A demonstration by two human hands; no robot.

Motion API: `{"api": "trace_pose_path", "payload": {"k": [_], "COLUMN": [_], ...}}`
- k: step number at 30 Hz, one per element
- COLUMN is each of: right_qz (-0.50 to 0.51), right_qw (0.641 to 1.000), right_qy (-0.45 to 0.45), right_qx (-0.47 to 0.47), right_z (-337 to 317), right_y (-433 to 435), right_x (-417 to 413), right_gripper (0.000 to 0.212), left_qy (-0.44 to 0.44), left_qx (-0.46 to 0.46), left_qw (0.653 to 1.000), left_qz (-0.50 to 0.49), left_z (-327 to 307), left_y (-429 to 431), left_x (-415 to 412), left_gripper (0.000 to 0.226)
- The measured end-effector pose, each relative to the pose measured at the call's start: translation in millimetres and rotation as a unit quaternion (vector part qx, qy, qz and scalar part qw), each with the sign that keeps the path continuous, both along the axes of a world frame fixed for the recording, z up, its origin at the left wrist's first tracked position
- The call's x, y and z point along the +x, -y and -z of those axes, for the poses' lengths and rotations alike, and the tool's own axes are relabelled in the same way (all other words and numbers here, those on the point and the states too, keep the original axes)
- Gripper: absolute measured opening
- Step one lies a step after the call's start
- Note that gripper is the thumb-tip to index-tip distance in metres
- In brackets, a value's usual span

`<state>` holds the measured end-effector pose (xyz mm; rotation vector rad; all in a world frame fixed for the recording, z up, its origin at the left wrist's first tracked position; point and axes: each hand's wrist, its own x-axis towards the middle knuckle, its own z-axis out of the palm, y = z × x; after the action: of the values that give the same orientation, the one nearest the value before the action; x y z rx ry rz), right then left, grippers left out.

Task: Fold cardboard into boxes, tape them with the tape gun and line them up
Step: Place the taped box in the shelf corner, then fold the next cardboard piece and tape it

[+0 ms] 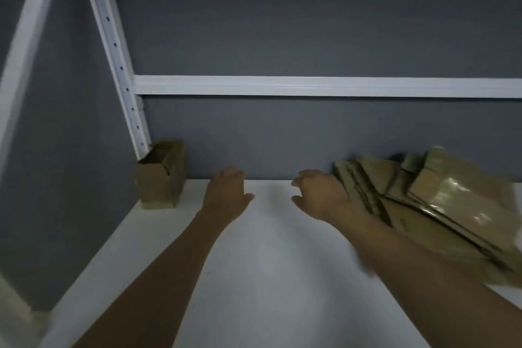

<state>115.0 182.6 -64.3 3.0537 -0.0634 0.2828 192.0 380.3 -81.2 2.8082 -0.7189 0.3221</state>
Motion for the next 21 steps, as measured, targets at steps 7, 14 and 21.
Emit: {"api": "trace_pose_path", "payload": {"k": [7, 14, 21], "right_qz": [0.109, 0.186, 0.26], "right_qw": [0.993, 0.979, 0.955], "right_qy": [0.037, 0.031, 0.041], "right_qx": [0.015, 0.075, 0.135], "right_z": [-26.9, -13.8, 6.5], "right_y": [121.8, 237.4, 309.9], "right_x": [-90.1, -126.7, -140.0], "right_gripper": [0.033, 0.041, 0.061], "left_qy": [-0.024, -0.058, -0.151], "left_qx": [-0.035, -0.077, -0.124], "left_qw": [0.995, 0.976, 0.951], "left_qz": [0.091, 0.193, 0.24], "left_z": [-4.9, -13.0, -19.3], "left_y": [134.6, 260.9, 348.3], "left_x": [-61.2, -81.6, -79.0], "left_gripper": [0.054, 0.044, 0.038]}}
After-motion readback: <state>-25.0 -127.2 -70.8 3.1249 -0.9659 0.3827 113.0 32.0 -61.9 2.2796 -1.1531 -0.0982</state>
